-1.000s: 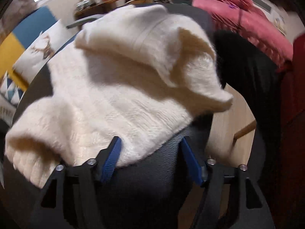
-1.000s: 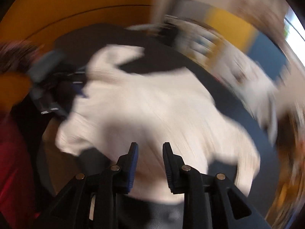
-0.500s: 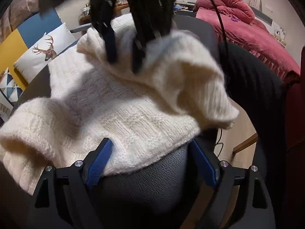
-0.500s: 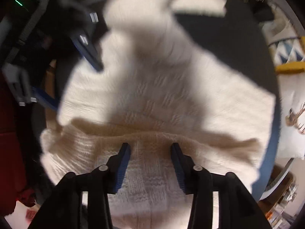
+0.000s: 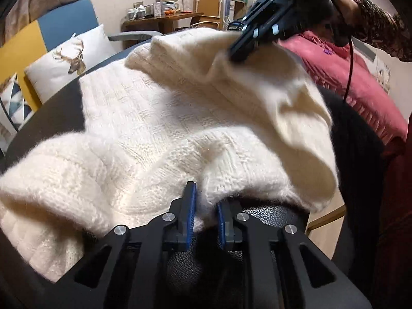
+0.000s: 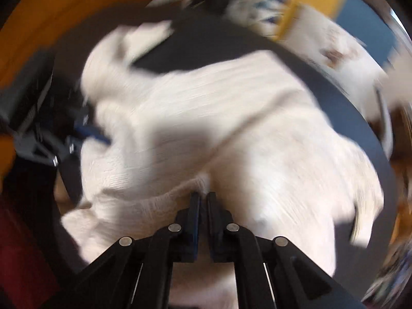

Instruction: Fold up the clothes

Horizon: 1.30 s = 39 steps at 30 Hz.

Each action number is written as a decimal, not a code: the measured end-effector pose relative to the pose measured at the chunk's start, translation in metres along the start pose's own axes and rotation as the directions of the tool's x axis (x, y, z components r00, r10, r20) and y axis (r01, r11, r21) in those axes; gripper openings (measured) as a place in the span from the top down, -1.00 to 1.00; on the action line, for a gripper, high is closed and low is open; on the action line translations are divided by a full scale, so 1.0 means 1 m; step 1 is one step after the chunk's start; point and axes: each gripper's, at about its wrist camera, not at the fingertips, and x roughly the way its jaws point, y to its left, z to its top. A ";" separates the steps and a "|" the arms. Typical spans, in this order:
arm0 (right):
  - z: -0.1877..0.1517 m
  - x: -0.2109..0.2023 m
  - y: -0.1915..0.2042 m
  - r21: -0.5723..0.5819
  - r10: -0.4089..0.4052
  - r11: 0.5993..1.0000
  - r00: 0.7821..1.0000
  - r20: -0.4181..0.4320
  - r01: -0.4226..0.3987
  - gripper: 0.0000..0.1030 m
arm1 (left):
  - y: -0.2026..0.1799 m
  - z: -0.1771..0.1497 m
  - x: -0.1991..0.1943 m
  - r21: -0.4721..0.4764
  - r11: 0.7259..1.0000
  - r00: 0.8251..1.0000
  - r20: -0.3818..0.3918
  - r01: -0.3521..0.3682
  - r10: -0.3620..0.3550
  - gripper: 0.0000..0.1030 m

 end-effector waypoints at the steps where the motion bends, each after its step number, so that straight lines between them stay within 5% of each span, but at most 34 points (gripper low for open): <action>1: -0.011 -0.008 -0.012 0.061 0.006 0.998 1.000 0.027 -0.008 0.93 | -0.001 0.001 0.000 0.001 1.000 1.000 0.003 -0.008 0.008 0.78; 7: -0.072 -0.032 -0.056 0.325 -0.003 0.945 0.992 0.123 -0.038 0.93 | 0.005 0.000 -0.033 -0.136 0.989 0.988 0.136 -0.059 0.078 0.81; 15: -0.134 -0.040 -0.045 0.504 0.082 0.838 0.961 0.265 -0.211 0.99 | 0.032 -0.006 -0.081 -0.436 0.899 0.907 0.355 -0.052 0.225 0.81; 17: -0.139 -0.032 -0.035 0.474 0.111 0.851 0.960 0.256 -0.225 0.93 | 0.036 -0.007 -0.075 -0.466 0.884 0.906 0.354 -0.046 0.233 0.81; 20: -0.114 -0.050 -0.011 0.316 0.113 0.927 0.953 0.280 -0.203 0.80 | 0.032 -0.006 -0.074 -0.476 0.878 0.901 0.363 -0.042 0.240 0.82; 21: -0.099 -0.060 -0.003 0.254 0.104 0.950 0.950 0.295 -0.183 0.52 | 0.028 -0.003 -0.074 -0.471 0.881 0.897 0.370 -0.042 0.240 0.82; 22: -0.086 -0.068 0.002 0.209 0.098 0.964 0.948 0.304 -0.167 0.45 | 0.025 0.001 -0.075 -0.467 0.883 0.894 0.378 -0.041 0.241 0.82; 26: -0.018 -0.070 0.016 0.087 0.066 0.992 0.971 0.228 -0.088 0.41 | 0.024 0.005 -0.093 -0.476 0.879 0.872 0.427 -0.008 0.239 0.82; 30: 0.022 -0.032 0.026 0.076 0.031 0.997 0.999 0.027 -0.033 0.36 | 0.021 0.008 -0.100 -0.476 0.879 0.863 0.439 -0.013 0.250 0.82; 34: 0.020 0.005 0.027 0.181 0.171 0.972 0.978 -0.115 -0.149 0.20 | 0.018 0.009 -0.097 -0.461 0.887 0.861 0.452 0.002 0.233 0.82; 37: 0.010 0.036 0.030 0.209 0.165 0.970 0.970 -0.181 -0.126 0.17 | 0.013 0.009 -0.088 -0.446 0.895 0.867 0.455 0.026 0.202 0.82; 39: 0.006 0.040 0.036 0.184 0.142 0.976 0.982 -0.126 -0.117 0.17 | 0.009 0.010 -0.082 -0.434 0.901 0.874 0.448 0.030 0.187 0.82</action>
